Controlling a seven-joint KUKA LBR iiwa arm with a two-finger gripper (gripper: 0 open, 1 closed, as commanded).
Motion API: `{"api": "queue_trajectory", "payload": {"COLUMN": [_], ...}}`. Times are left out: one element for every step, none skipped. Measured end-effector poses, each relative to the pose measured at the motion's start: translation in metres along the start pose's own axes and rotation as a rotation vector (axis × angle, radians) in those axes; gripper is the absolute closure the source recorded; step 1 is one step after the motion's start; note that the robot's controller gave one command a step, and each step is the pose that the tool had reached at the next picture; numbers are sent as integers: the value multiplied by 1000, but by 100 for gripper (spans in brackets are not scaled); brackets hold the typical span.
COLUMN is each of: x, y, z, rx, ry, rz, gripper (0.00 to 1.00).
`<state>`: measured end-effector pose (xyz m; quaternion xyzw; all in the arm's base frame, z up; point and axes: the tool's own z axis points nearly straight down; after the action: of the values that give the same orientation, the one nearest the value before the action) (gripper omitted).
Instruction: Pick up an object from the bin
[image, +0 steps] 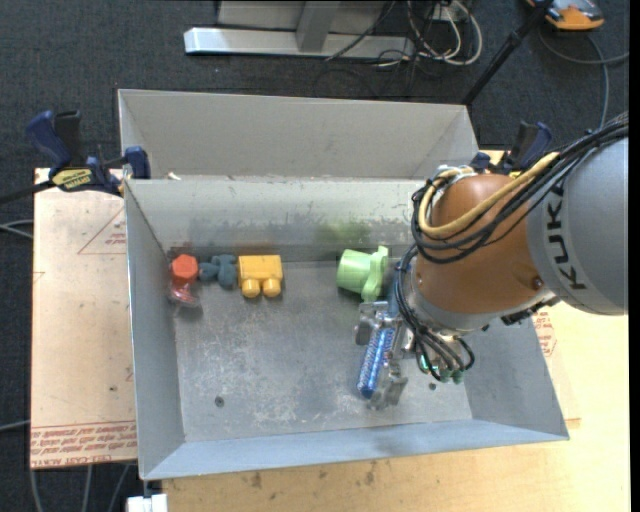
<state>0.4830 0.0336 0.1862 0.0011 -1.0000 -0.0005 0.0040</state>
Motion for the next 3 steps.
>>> {"api": "queue_trajectory", "payload": {"x": [-76,-77,-77], "y": [-58,-57,-57], "z": [117,117,117], "rx": [3,2,2], "ry": [-7,-9,-9], "rz": [-756,-752,-749], "gripper": [0,0,0]}}
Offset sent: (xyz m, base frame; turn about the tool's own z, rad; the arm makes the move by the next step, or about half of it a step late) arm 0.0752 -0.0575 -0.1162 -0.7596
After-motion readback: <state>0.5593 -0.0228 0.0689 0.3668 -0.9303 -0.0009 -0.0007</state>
